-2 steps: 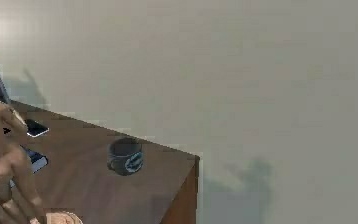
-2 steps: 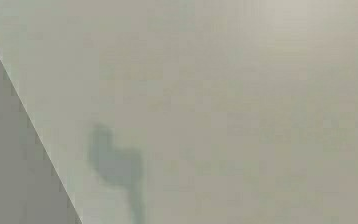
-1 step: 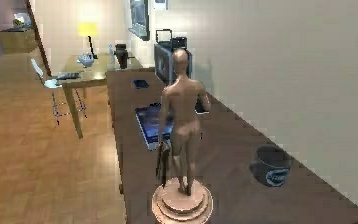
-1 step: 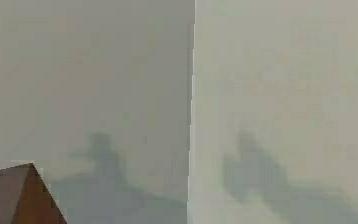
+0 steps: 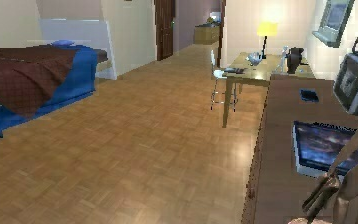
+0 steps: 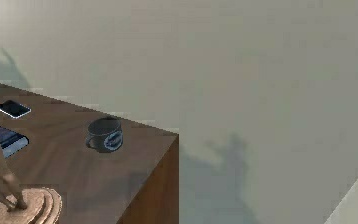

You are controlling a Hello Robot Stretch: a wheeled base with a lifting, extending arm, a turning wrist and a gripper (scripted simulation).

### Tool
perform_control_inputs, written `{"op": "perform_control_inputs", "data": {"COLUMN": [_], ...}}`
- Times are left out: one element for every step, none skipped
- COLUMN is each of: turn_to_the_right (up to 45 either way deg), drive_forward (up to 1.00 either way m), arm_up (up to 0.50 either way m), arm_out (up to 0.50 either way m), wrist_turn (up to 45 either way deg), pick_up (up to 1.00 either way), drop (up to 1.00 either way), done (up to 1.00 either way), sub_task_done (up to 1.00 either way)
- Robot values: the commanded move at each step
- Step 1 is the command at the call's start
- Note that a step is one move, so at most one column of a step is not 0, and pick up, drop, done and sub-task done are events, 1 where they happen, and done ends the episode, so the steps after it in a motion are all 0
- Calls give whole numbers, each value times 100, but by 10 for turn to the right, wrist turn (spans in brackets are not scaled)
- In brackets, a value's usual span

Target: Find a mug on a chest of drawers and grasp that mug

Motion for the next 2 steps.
{"op": "perform_control_inputs", "data": {"turn_to_the_right": [-150, 0], "drive_forward": [0, 0], "arm_up": [0, 50], "arm_out": [0, 0], "wrist_turn": [0, 0], "pick_up": [0, 0], "drop": [0, 0], "done": [0, 0], "sub_task_done": [0, 0]}}
